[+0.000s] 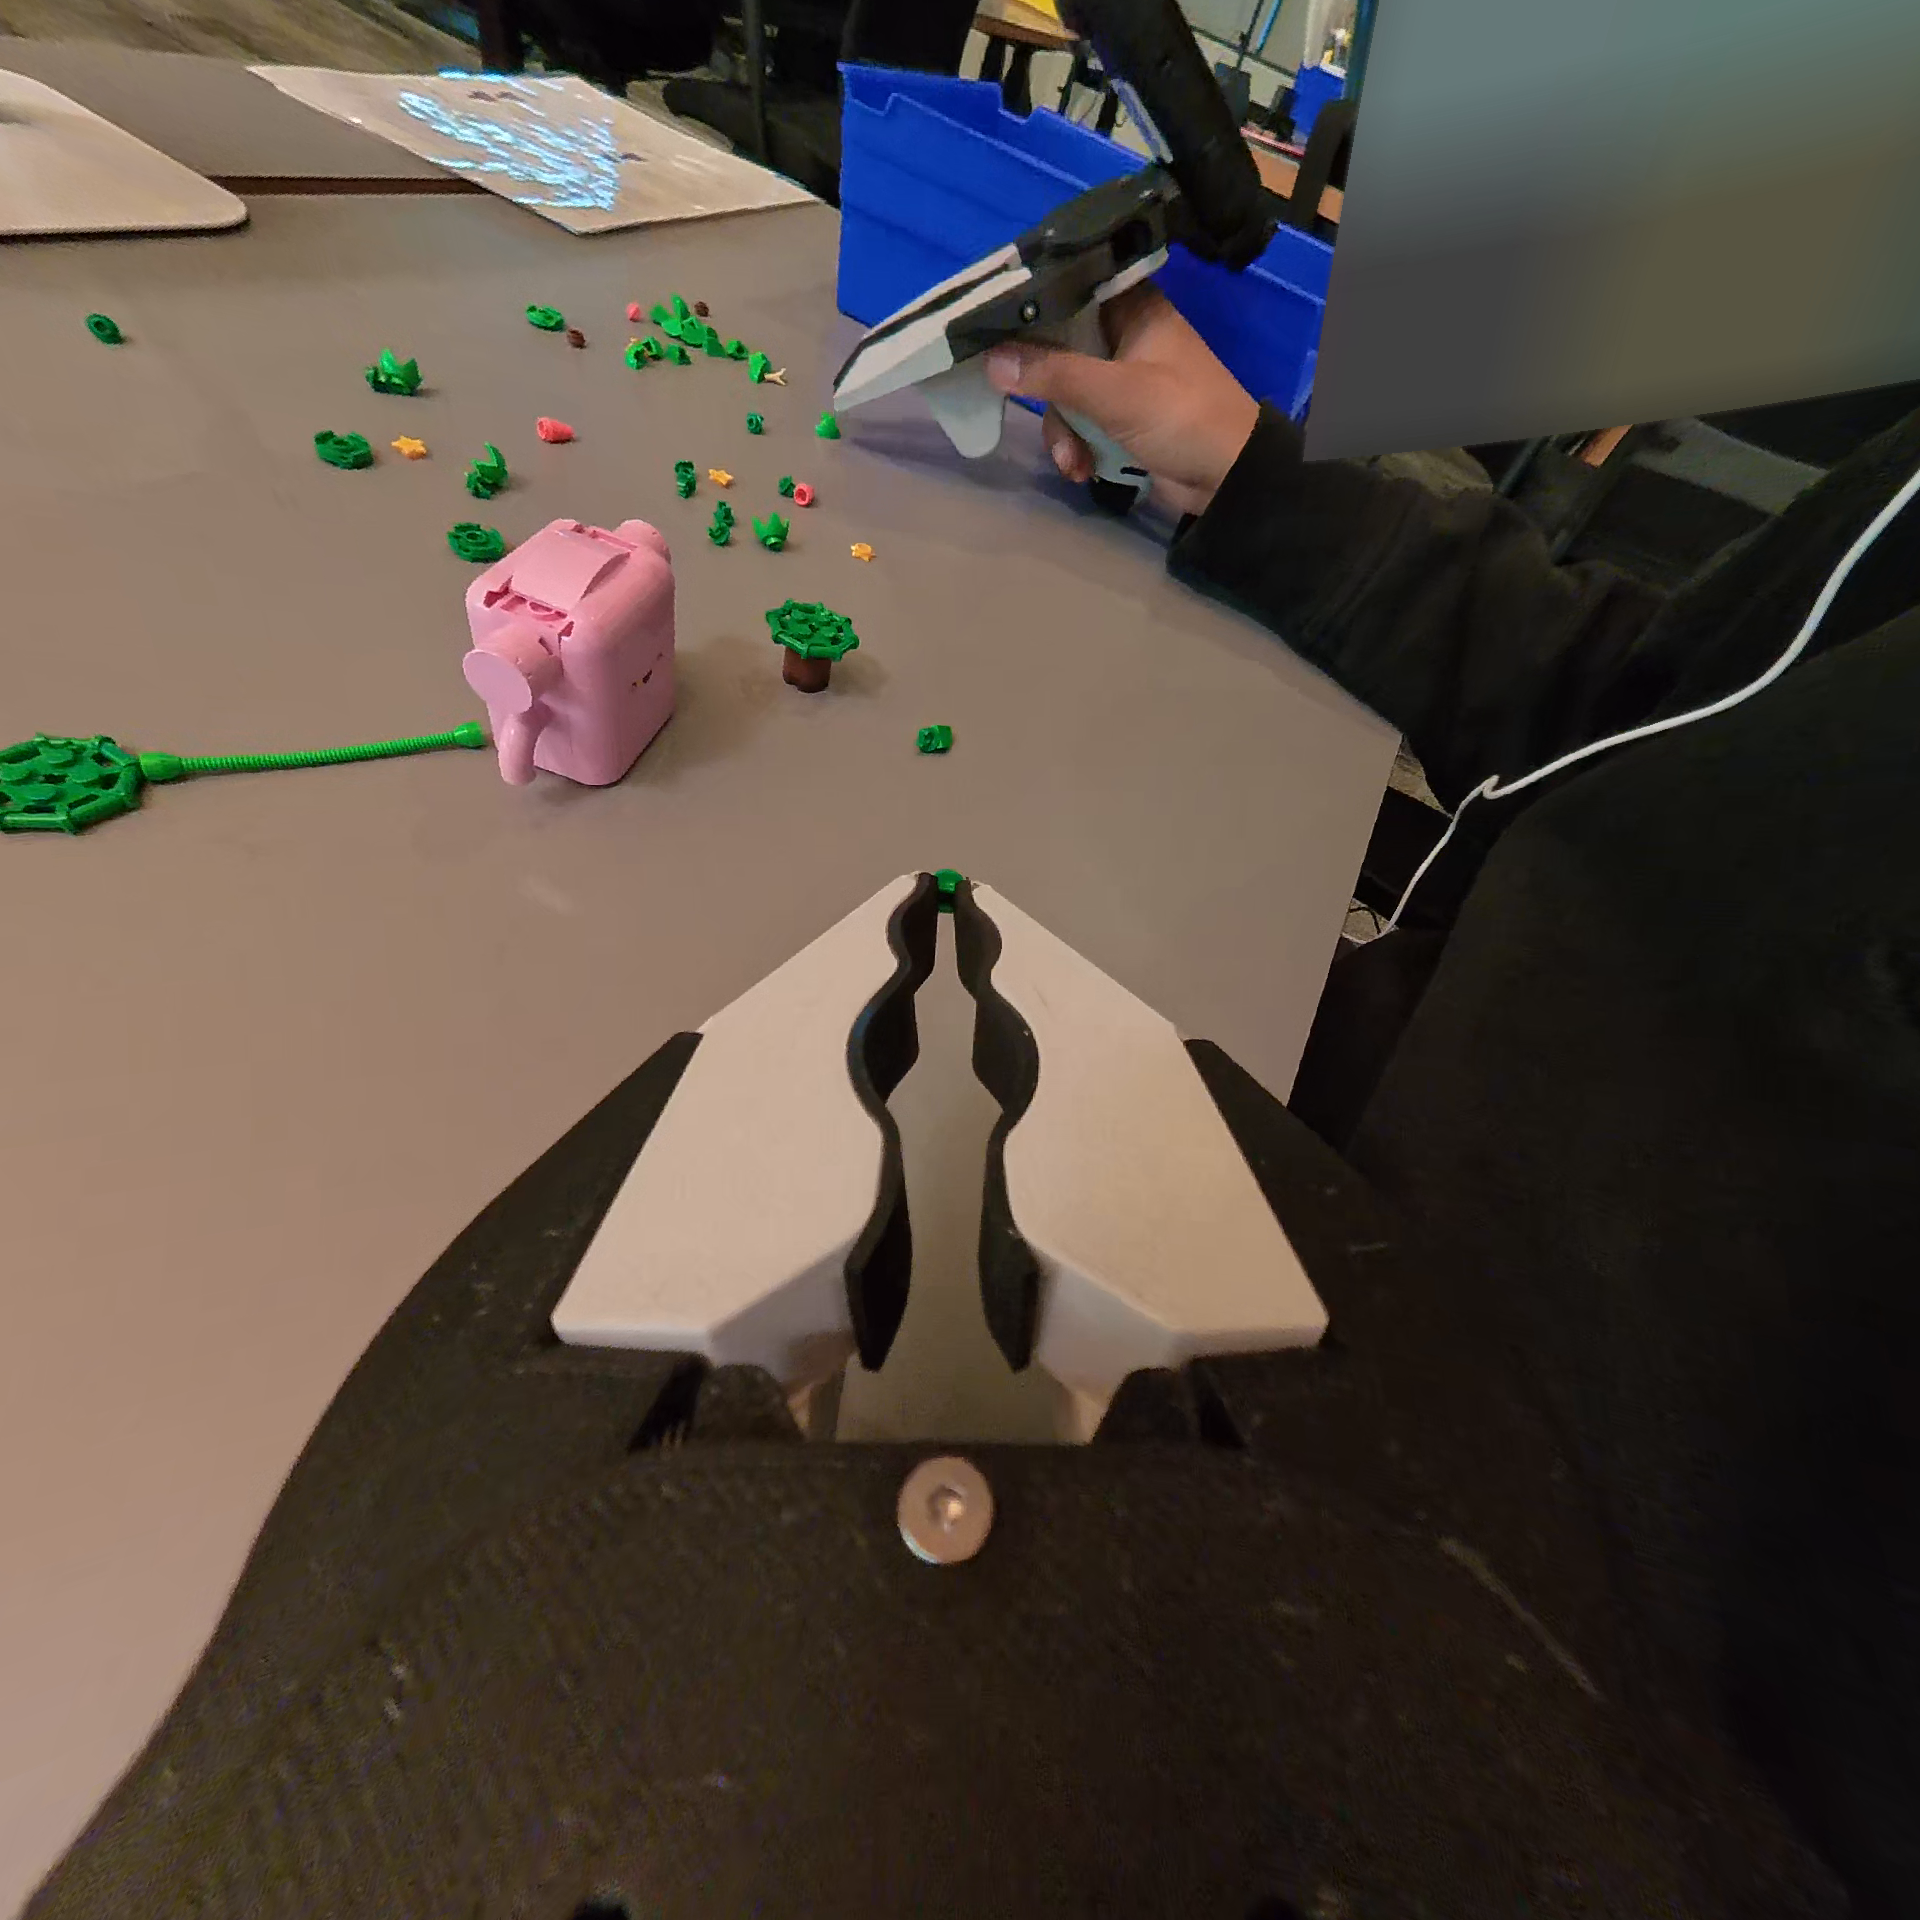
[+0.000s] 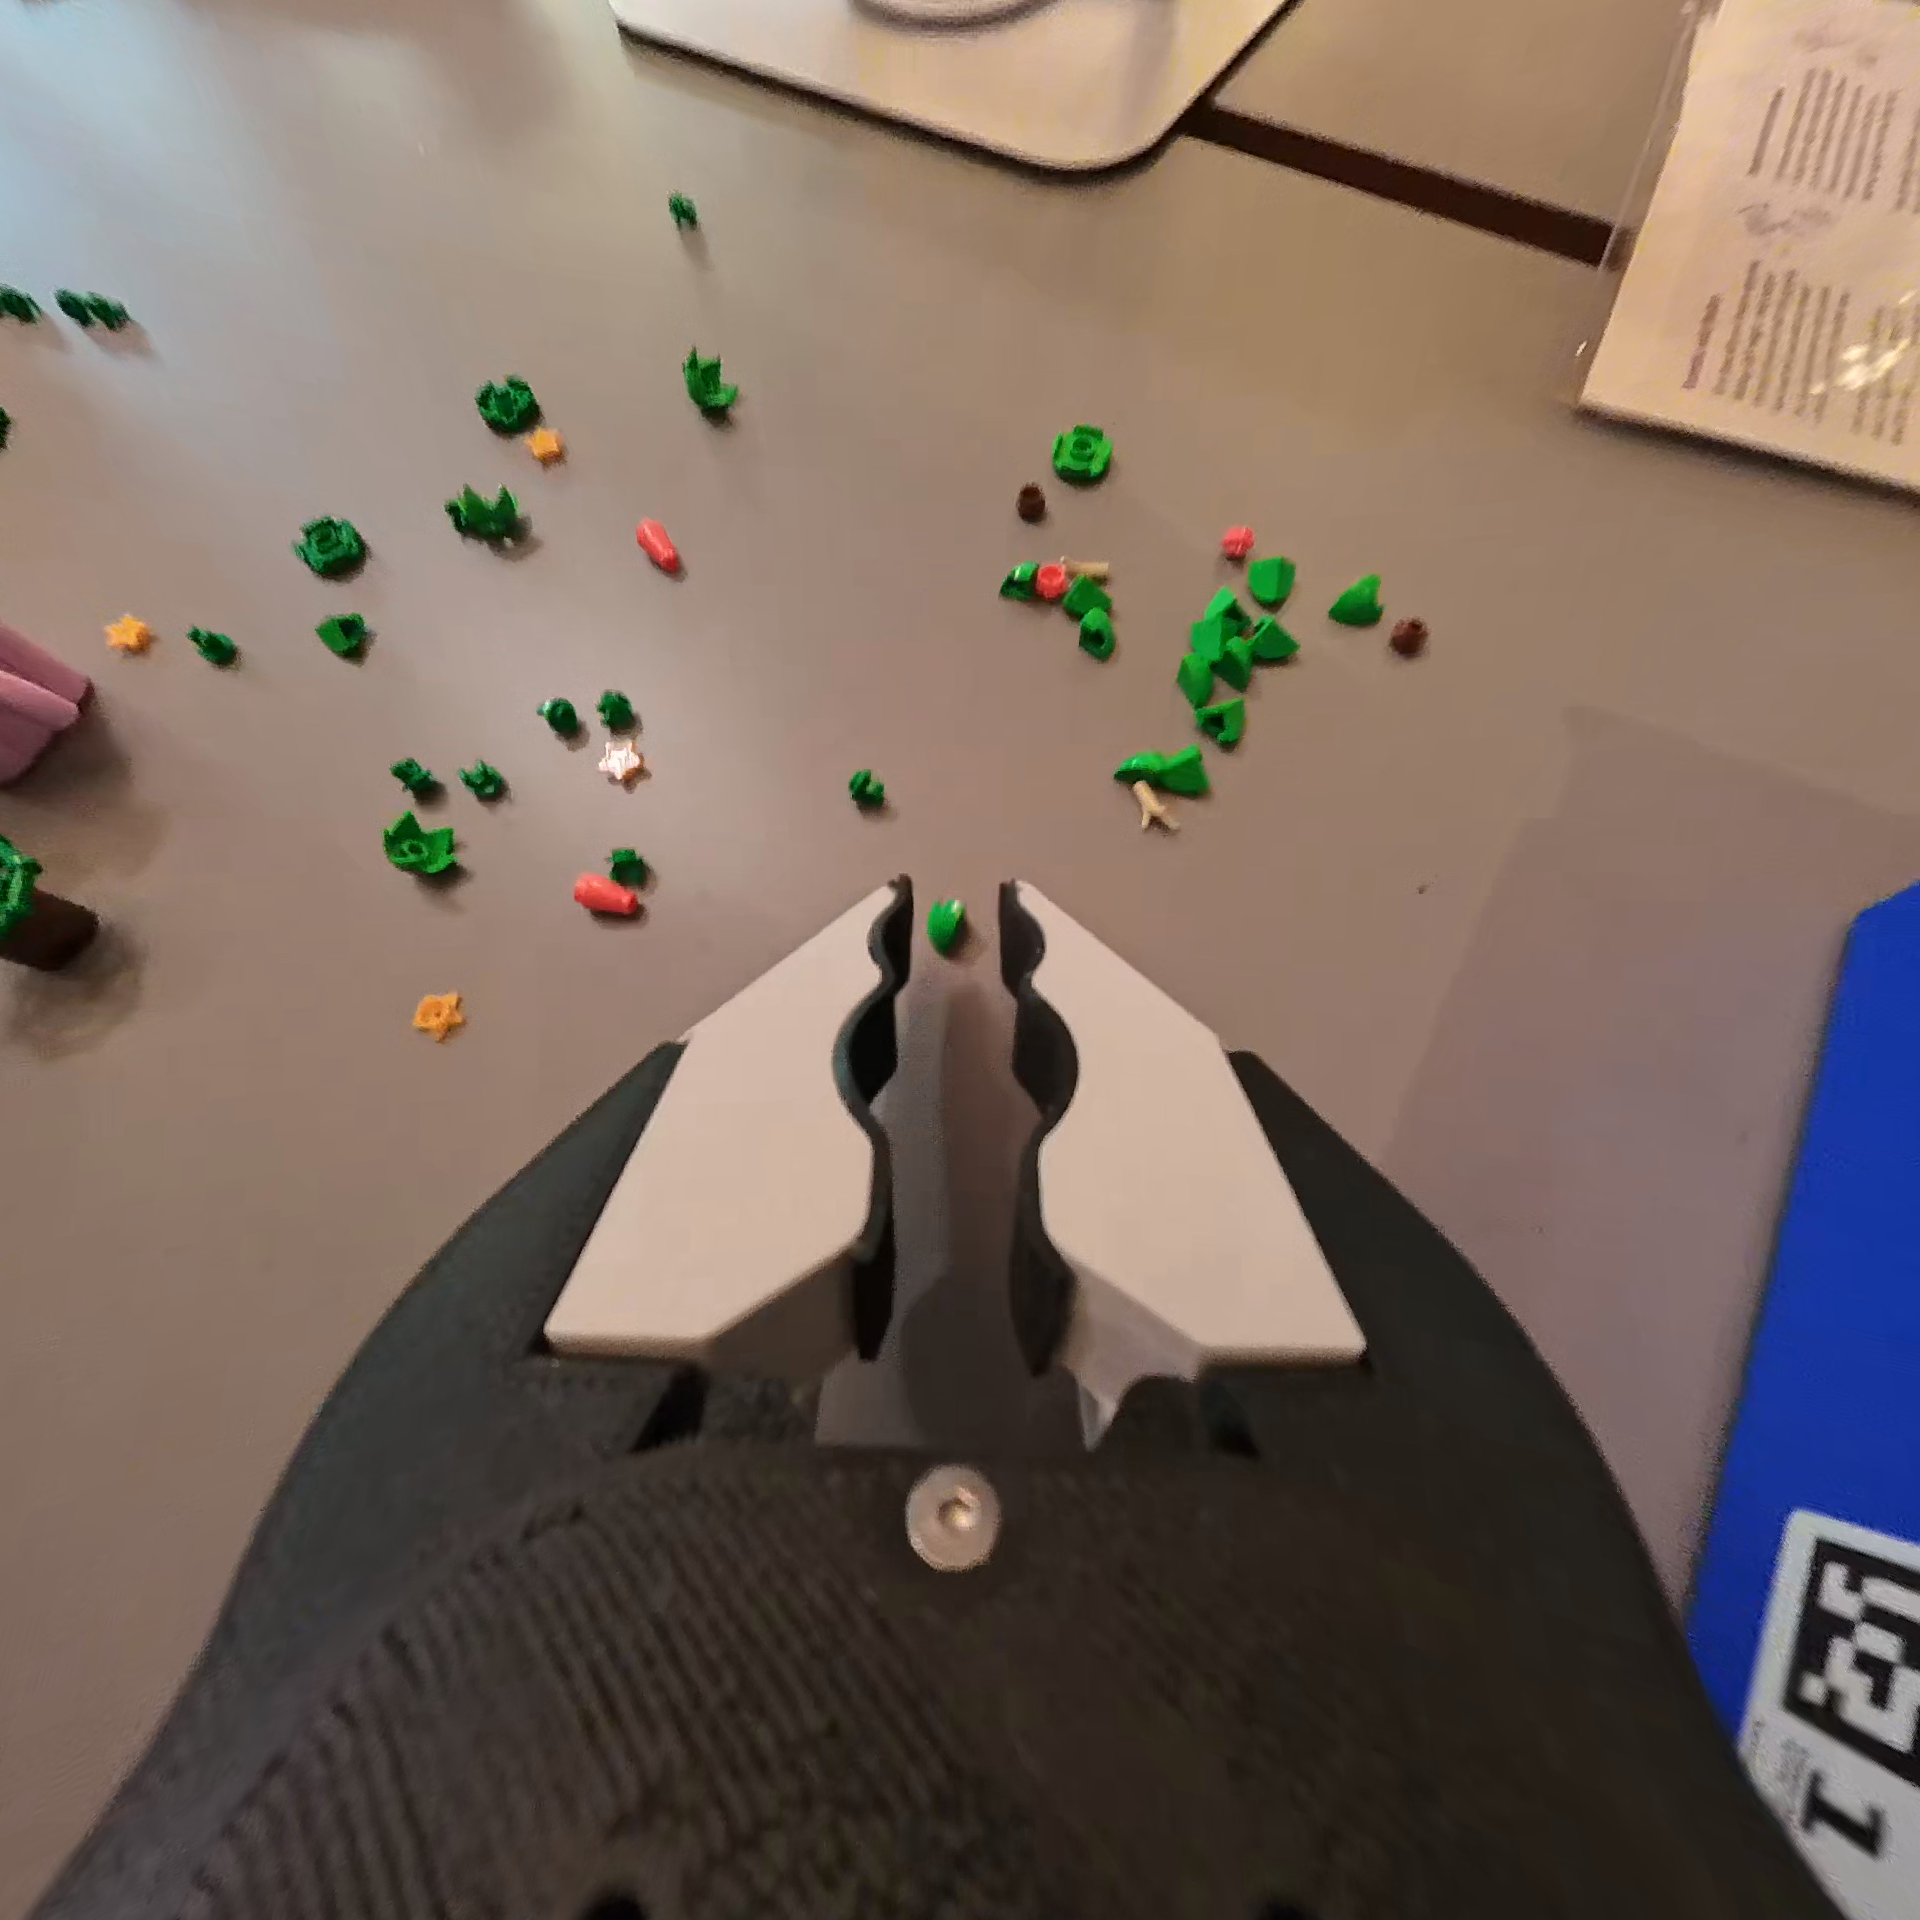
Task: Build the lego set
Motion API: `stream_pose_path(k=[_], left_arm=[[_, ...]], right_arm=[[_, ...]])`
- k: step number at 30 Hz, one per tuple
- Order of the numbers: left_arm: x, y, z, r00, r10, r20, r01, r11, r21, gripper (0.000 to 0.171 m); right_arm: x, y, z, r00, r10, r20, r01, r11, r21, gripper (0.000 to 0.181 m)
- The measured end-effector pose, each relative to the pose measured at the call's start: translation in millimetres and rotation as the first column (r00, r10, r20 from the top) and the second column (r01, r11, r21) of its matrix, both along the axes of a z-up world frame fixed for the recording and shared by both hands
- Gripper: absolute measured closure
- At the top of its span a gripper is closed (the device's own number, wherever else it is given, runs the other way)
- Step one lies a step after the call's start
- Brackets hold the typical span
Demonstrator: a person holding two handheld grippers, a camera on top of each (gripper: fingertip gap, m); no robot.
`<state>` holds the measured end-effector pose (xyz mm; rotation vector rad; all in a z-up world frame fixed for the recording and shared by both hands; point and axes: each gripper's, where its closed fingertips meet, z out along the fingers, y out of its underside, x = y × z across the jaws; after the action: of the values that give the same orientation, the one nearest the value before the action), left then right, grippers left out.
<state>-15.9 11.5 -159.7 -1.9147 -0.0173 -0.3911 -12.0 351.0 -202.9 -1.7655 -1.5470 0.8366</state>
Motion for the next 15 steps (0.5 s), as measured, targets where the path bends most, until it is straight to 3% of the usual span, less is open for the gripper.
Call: stream_pose_path(k=[4,9,15], left_arm=[[-0.2,0.4,0.6,1.000,-0.003,0.013,0.003,1.000,0.004,0.171],[0.4,2.6,2.2,1.000,-0.002,0.015,0.002,1.000,0.015,0.171],[-6.6,7.4,2.4,0.999,0.039,0.021,-0.039,0.999,0.017,0.171]], right_arm=[[-14.5,12.8,21.8,0.998,0.001,-0.063,0.003,0.999,0.053,0.165],[-35.1,51.5,11.6,0.998,-0.039,0.050,0.028,0.979,0.204,0.166],[-63.0,56.2,9.5,1.000,0.017,0.012,-0.018,0.995,0.097,0.171]])
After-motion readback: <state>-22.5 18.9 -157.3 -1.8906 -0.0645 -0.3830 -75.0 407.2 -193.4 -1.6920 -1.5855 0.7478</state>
